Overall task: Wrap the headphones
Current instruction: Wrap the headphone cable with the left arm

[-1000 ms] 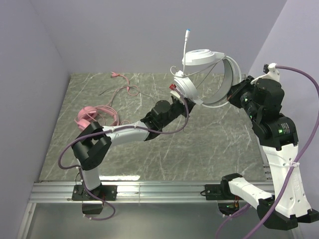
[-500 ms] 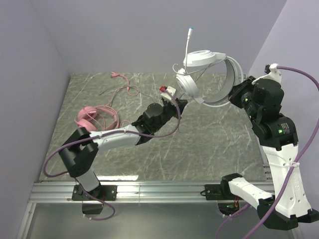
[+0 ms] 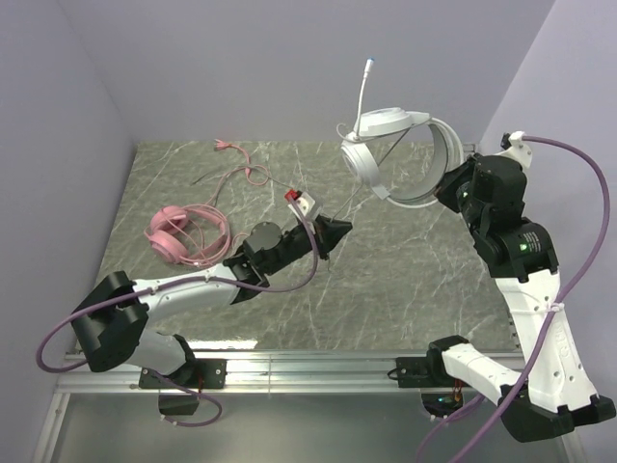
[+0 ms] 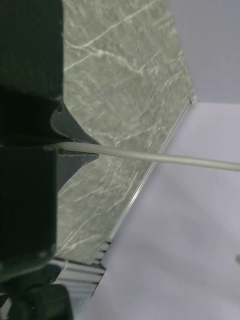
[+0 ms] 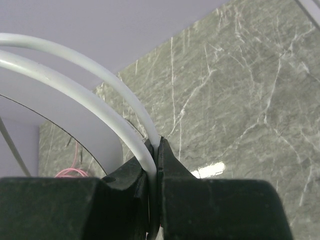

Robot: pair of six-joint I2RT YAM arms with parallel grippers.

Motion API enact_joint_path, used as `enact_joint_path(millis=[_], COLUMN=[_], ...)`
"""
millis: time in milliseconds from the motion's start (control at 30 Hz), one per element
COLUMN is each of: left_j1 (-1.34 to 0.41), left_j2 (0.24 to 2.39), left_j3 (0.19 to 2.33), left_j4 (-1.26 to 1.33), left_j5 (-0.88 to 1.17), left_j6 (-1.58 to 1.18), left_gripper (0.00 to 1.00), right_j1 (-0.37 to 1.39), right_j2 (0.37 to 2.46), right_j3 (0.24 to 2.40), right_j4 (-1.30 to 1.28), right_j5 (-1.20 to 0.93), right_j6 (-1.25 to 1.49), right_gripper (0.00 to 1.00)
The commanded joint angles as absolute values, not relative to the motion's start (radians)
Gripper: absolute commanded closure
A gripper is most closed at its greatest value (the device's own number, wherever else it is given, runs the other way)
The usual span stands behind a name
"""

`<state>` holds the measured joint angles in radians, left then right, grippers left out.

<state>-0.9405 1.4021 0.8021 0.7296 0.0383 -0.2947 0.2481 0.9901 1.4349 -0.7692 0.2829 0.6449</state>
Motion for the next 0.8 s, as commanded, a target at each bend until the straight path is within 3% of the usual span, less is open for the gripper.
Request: enact_joint_path(millis=[0,200,767], left_j1=[-0.945,-0.957,-1.104], left_j2=[1.333,1.305,1.394], left_j3=[0.726,0.681,0.669], left_j4=[0.750,0.799,0.988], left_j5=[0.158,0.336,0.391], left_j6=[-0.311,-0.356,-0.385], left_gripper=[0.96,0.97,0.88], right_j1=[0.245,0.245,0.249], right_j2=[0.976,0.974,0.950], right_j3=[1.437,1.408,1.376], right_j4=[-0.563,-0.538,-0.511], right_j5=[0.325,0.328,0.368], right_j6=[0.742,0.749,0.744], right_gripper=[1.00,1.00,1.00])
